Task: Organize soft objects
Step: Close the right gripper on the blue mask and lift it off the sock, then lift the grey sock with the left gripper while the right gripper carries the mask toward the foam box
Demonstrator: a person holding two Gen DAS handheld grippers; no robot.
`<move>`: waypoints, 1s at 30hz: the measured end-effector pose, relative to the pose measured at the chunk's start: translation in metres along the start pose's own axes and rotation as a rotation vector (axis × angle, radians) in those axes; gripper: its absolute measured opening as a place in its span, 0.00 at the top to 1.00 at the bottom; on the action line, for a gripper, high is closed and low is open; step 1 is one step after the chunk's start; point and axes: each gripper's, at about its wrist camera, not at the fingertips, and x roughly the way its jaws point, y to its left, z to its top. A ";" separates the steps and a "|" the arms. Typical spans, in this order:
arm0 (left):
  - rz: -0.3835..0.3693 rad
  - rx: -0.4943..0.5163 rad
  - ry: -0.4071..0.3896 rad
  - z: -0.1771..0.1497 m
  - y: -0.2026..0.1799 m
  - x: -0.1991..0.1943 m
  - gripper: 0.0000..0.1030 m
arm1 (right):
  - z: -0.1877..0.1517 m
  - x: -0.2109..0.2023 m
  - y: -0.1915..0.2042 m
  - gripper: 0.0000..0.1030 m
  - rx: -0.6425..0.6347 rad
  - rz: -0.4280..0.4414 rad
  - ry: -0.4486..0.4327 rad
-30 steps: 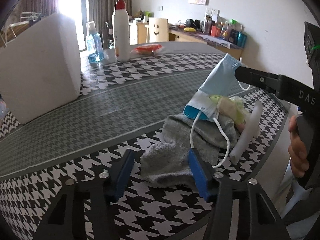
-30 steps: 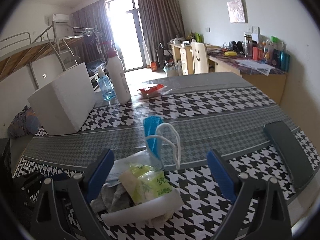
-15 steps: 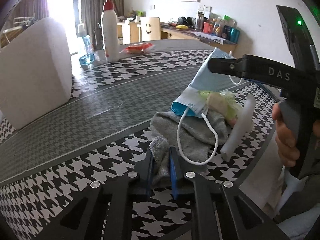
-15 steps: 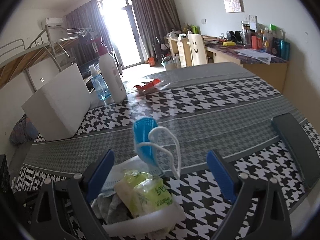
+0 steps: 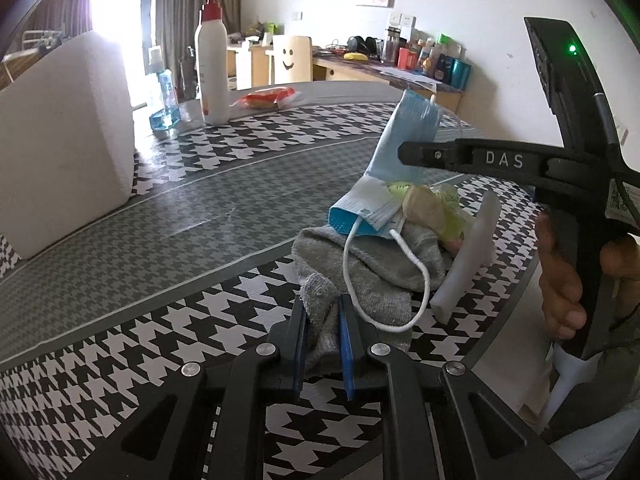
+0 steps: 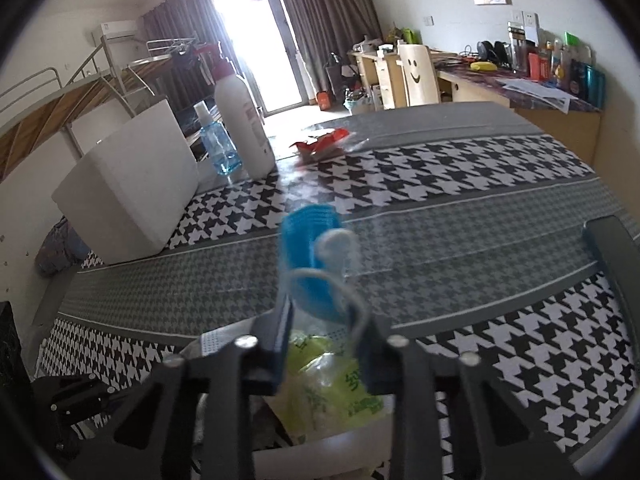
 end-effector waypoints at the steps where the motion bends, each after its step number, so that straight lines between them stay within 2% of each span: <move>1: -0.002 -0.001 -0.001 0.000 0.000 0.000 0.85 | 0.001 -0.002 0.000 0.86 0.000 -0.002 -0.007; 6: -0.013 -0.010 -0.013 0.001 0.002 -0.004 0.85 | 0.004 -0.008 0.000 0.92 -0.001 -0.005 -0.022; 16: -0.040 -0.016 -0.071 0.006 0.005 -0.027 0.85 | 0.012 -0.034 0.002 0.92 0.006 -0.003 -0.099; 24: -0.030 -0.017 -0.122 0.014 0.005 -0.044 0.85 | 0.020 -0.052 0.008 0.92 0.005 0.000 -0.162; 30: -0.026 -0.025 -0.145 0.021 0.008 -0.049 0.85 | 0.024 -0.056 0.010 0.92 -0.006 -0.006 -0.177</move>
